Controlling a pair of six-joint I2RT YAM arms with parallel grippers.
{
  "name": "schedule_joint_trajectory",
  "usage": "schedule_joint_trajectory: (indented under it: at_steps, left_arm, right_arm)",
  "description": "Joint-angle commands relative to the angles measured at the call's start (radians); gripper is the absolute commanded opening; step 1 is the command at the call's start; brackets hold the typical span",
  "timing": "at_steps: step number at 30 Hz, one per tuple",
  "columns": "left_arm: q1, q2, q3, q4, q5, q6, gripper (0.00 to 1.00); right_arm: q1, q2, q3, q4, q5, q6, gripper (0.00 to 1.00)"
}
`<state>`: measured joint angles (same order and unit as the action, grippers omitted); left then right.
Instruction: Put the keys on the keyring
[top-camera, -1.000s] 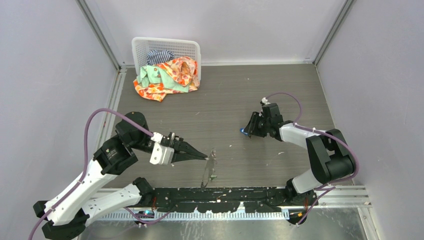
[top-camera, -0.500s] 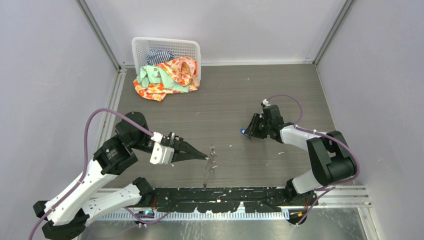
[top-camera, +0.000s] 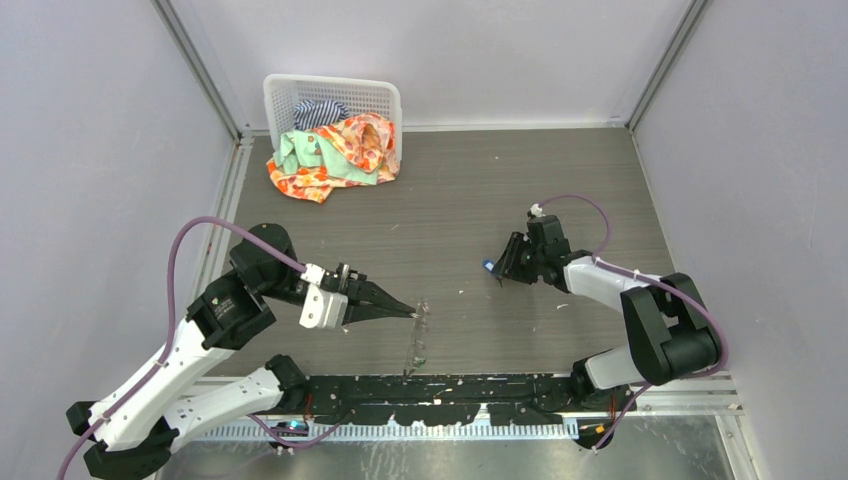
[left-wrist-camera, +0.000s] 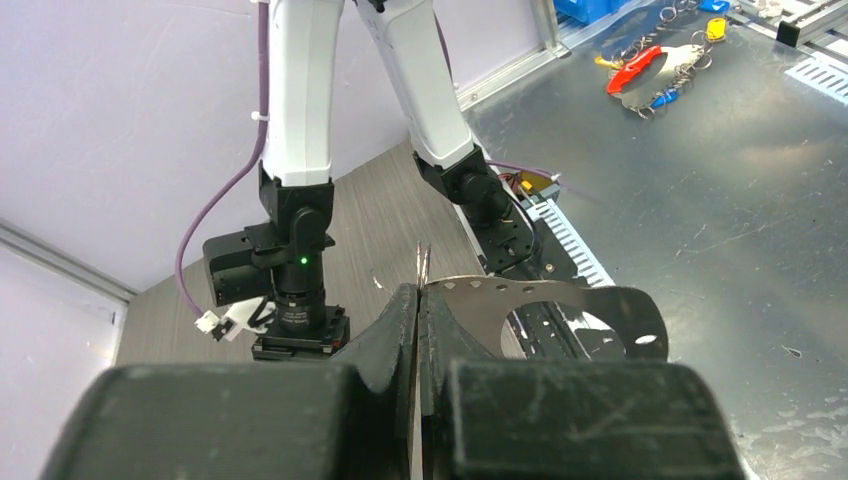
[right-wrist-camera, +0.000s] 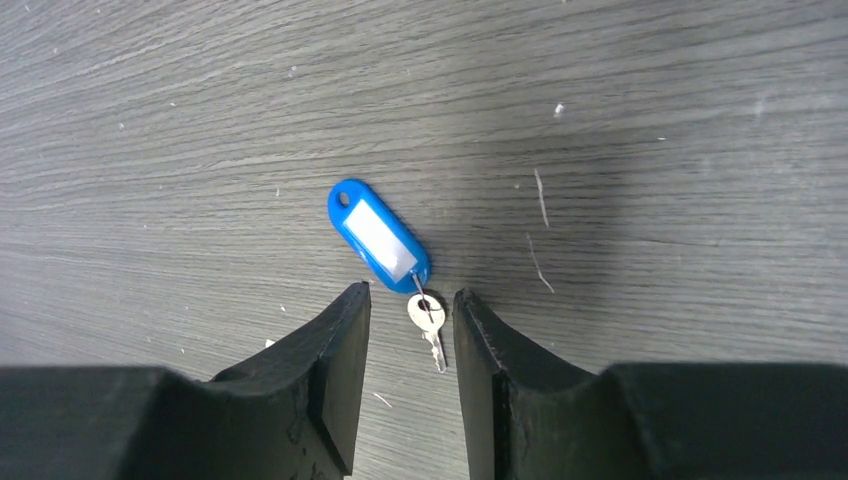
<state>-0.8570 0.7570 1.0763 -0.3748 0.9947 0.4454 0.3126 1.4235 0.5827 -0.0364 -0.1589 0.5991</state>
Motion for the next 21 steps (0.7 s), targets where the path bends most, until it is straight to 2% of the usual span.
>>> schedule_joint_trajectory:
  at_steps: [1,9,17,21]
  left_arm:
    - [-0.001,-0.012,0.002,0.070,-0.004,-0.016,0.00]
    - [-0.002,-0.010,-0.002,0.087,-0.004,-0.026,0.00]
    - [-0.001,-0.012,-0.005,0.088,-0.010,-0.027,0.00]
    - [-0.002,-0.013,-0.008,0.089,-0.010,-0.024,0.00]
  right_arm:
    - [0.001,-0.034,-0.007,-0.076,0.070,0.005,0.43]
    - [0.001,-0.052,-0.035,-0.068,0.071,0.018,0.34]
    - [0.009,-0.022,-0.027,-0.015,0.029,0.024,0.33]
    - [0.012,-0.018,-0.028,-0.018,0.021,0.016,0.27]
